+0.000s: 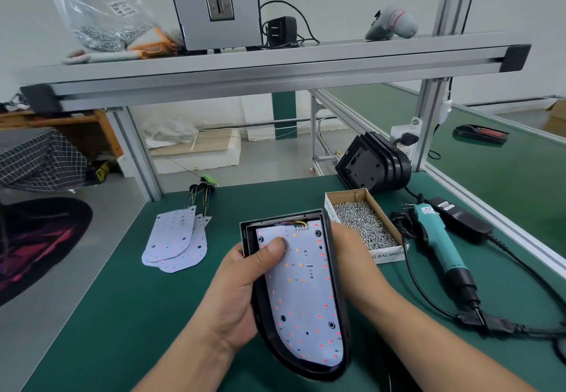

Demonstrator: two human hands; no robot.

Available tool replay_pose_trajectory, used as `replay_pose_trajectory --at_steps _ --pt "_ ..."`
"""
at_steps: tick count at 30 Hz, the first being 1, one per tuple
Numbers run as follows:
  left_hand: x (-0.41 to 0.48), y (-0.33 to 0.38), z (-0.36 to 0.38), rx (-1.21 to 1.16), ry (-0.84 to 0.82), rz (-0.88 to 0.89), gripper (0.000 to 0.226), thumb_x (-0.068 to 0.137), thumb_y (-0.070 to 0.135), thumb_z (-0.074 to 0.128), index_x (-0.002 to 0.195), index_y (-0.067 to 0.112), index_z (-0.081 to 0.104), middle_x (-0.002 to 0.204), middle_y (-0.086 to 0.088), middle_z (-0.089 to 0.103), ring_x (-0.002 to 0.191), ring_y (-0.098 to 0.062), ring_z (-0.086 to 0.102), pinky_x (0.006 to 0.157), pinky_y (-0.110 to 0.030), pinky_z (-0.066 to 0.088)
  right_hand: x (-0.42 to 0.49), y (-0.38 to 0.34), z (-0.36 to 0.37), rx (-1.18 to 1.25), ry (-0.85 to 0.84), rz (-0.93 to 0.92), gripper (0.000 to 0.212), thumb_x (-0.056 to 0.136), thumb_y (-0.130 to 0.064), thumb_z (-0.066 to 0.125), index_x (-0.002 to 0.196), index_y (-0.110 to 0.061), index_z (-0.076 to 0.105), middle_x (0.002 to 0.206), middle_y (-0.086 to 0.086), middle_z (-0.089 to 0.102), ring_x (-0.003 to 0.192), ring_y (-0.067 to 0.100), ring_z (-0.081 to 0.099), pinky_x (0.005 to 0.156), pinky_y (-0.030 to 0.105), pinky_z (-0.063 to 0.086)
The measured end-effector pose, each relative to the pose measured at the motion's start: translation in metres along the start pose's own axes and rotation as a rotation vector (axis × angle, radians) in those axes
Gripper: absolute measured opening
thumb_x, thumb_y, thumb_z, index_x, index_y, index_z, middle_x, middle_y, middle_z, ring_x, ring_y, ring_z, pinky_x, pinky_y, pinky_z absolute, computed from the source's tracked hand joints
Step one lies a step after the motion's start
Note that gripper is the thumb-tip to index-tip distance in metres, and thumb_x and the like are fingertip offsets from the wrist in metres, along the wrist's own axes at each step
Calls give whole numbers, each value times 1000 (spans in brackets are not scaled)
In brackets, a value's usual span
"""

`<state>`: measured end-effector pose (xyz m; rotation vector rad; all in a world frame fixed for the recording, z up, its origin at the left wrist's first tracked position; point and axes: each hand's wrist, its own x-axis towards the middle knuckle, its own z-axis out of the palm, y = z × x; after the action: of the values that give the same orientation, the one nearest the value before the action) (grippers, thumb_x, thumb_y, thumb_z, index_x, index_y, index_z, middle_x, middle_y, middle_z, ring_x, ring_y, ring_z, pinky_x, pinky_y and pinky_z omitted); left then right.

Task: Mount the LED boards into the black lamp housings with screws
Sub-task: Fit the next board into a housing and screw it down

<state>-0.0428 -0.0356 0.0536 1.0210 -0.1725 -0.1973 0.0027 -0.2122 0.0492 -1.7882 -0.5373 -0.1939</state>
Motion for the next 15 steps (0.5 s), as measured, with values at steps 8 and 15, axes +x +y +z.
replay_pose_trajectory --at_steps 8,15 --pt "9 3 -8 -25 132 -6 33 91 18 74 119 0 77 125 -26 73 105 -37 76 80 -43 63 5 13 -12 -302 -26 -28 22 99 -14 62 114 -28 72 106 -9 72 104 9 66 93 34 55" --pt "23 10 -36 10 438 -68 40 87 21 77 121 1 74 118 -20 77 100 -35 78 73 -45 64 -29 -52 -52 -637 -627 -9 25 92 -53 71 95 -28 72 93 -11 64 91 7 64 83 31 51"
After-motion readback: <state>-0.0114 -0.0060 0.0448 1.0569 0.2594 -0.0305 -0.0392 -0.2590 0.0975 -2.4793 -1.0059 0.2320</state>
